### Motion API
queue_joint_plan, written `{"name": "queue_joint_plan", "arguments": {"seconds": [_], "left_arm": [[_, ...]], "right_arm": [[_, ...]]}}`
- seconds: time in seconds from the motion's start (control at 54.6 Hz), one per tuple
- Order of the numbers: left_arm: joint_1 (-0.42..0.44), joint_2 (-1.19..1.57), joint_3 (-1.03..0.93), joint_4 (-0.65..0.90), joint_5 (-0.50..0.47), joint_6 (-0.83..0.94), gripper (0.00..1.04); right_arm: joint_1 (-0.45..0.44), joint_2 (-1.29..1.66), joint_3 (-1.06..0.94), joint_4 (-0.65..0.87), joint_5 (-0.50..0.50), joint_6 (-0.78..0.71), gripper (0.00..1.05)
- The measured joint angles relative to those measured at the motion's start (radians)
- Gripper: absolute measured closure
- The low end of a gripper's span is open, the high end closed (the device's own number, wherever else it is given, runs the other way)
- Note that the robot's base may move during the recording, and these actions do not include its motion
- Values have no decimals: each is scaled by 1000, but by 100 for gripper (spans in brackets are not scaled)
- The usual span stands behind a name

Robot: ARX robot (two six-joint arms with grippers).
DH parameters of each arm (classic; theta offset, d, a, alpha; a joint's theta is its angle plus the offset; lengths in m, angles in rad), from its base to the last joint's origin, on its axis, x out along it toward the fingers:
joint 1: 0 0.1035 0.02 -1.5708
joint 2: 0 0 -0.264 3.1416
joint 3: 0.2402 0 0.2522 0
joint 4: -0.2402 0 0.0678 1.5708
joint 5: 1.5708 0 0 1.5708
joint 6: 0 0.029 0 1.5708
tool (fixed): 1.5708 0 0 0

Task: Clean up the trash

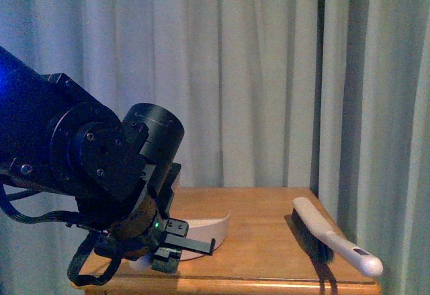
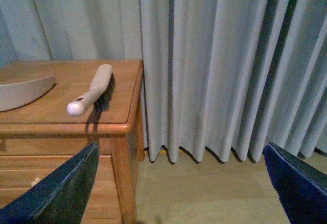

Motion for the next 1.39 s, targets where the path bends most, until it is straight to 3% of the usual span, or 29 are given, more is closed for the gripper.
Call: {"name": "queue_joint_plan", "arguments": {"seconds": [0.202,0.642,0.898,1.081,1.155,1.246,1.393], "left_arm": [[8,-70,-63,67,9,17,76],[49,-672,-581,632,105,159,76],[133,-1117,-812,686,200,135,76],[280,-1458,-932,536,350,113,76],[374,-1614,-978,442,456,108,76],[551,-1677,-1010,468,650,76,76],[658,-1682,-1050,468,724,57,76]], "right_arm": [[0,0,0,0,0,0,7],[0,0,0,0,0,0,7],[0,0,0,0,0,0,7],[0,0,0,0,0,0,7],[0,0,0,0,0,0,7],[0,0,0,0,0,0,7],[0,0,0,0,0,0,7]]}}
